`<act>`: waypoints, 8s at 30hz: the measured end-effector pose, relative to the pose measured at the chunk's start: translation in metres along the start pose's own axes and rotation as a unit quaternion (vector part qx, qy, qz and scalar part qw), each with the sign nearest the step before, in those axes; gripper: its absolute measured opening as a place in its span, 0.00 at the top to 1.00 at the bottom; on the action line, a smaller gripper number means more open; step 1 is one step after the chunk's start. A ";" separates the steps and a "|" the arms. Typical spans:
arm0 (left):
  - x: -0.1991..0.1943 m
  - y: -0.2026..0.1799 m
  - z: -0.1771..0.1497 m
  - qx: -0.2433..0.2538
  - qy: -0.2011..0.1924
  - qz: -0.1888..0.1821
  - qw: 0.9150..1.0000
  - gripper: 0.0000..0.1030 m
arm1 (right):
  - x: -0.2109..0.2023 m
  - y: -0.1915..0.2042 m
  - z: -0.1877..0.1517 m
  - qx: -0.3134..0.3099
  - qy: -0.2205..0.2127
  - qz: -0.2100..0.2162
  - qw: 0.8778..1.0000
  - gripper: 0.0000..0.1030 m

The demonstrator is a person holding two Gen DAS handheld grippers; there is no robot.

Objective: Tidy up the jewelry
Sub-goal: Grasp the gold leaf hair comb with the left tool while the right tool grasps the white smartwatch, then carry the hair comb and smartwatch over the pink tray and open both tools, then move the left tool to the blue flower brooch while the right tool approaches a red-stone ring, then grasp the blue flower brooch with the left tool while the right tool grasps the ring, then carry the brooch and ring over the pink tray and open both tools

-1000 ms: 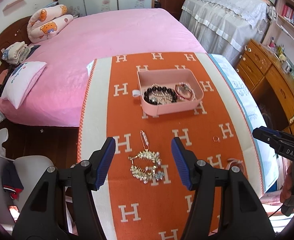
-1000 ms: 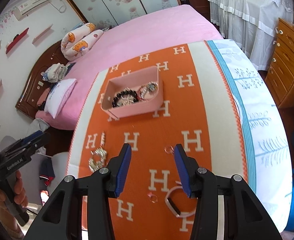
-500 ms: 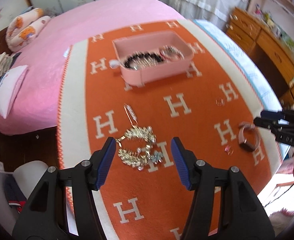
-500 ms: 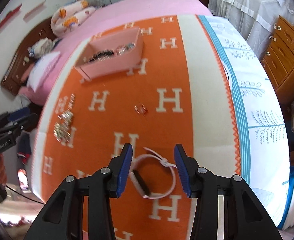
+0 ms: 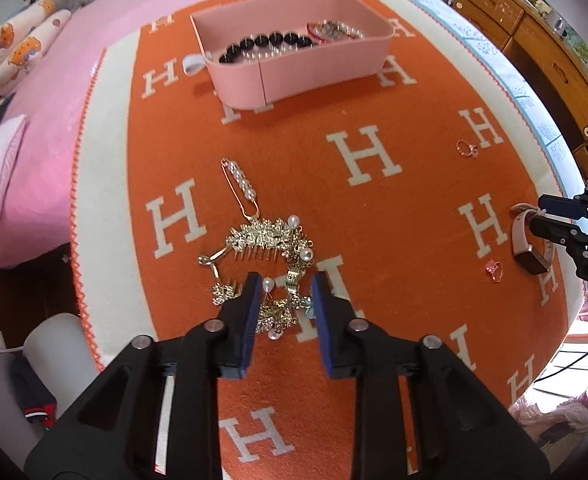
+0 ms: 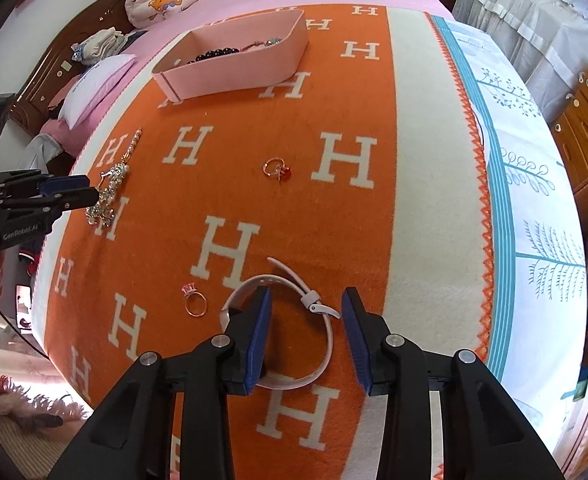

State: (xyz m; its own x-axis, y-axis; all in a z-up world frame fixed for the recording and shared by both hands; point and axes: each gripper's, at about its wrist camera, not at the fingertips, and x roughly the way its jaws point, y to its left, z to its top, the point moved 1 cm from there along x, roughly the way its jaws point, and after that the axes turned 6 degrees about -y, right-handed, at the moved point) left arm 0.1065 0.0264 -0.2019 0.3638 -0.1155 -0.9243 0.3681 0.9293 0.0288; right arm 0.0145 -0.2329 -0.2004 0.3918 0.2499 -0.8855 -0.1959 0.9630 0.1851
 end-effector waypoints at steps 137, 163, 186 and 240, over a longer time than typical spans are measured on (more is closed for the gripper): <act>-0.125 0.051 0.076 -0.169 -0.122 0.014 0.978 0.52 | -0.064 0.028 0.148 0.061 -0.117 0.059 0.990 0.69; -0.021 0.005 -0.035 -0.101 -0.072 -0.007 0.992 0.52 | -0.025 0.046 0.000 0.003 -0.081 0.062 0.995 0.69; 0.006 -0.005 -0.032 -0.160 -0.041 -0.034 0.986 0.82 | 0.014 0.084 -0.023 -0.182 -0.073 0.030 0.980 0.75; -0.037 0.034 0.176 -0.157 -0.143 0.026 0.977 0.90 | -0.011 0.044 0.251 -0.007 -0.157 0.128 0.979 0.93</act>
State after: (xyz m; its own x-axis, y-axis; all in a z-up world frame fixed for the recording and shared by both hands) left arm 0.2564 0.0008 -0.0996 0.6158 -0.1158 -0.7793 0.0774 0.9932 -0.0864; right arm 0.2269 -0.1683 -0.0757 0.5855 0.5037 -0.6351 -0.3353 0.8638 0.3760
